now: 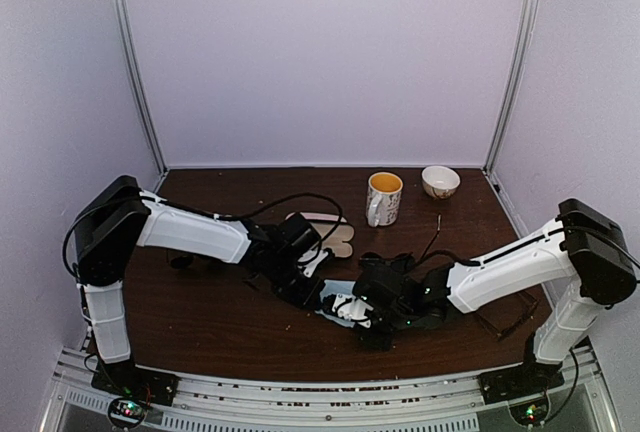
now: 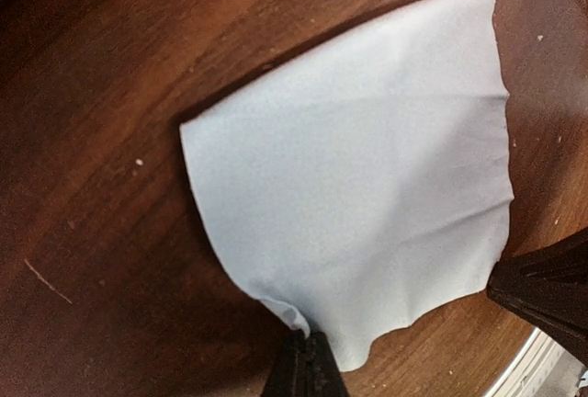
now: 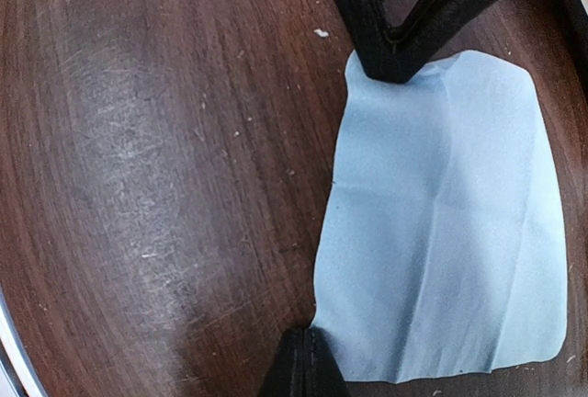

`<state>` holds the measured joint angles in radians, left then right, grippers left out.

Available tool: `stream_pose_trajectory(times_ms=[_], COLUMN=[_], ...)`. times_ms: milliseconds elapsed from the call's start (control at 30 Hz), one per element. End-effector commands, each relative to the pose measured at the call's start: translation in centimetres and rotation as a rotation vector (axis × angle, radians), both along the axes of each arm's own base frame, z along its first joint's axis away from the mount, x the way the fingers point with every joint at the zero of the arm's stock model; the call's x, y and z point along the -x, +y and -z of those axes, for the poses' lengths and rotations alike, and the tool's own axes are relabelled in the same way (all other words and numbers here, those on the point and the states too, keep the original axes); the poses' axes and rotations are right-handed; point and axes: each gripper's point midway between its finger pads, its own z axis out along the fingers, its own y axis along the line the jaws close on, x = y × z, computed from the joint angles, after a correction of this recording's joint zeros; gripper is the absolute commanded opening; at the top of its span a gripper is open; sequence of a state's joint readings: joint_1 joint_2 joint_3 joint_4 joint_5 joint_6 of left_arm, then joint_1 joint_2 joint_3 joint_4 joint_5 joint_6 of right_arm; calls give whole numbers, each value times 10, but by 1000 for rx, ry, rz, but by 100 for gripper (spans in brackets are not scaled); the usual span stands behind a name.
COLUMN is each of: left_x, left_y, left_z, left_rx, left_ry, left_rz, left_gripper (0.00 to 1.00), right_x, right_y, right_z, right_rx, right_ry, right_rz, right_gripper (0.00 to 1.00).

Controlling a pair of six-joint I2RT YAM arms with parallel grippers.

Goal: Organize the sunglasses

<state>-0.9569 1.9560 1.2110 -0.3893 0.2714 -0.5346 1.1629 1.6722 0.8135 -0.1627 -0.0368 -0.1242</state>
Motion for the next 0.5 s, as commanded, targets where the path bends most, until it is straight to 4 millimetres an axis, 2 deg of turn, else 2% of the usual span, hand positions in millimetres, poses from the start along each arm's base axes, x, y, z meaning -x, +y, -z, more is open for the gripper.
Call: stream_pose_trajectory(times_ms=[0, 300, 467], left_x=[0, 3, 4], left_y=[-3, -2, 0], left_z=[-18, -34, -41], left_rx=[53, 87, 96], left_ry=[-4, -7, -15], left_rz=[-10, -18, -23], left_gripper=[0, 0, 0], right_x=[12, 16, 16], right_y=[-13, 0, 3], right_z=[8, -21, -28], right_rx=[33, -85, -109], right_ry=[48, 61, 63], right_rz=[2, 0, -2], right_gripper=[0, 0, 0])
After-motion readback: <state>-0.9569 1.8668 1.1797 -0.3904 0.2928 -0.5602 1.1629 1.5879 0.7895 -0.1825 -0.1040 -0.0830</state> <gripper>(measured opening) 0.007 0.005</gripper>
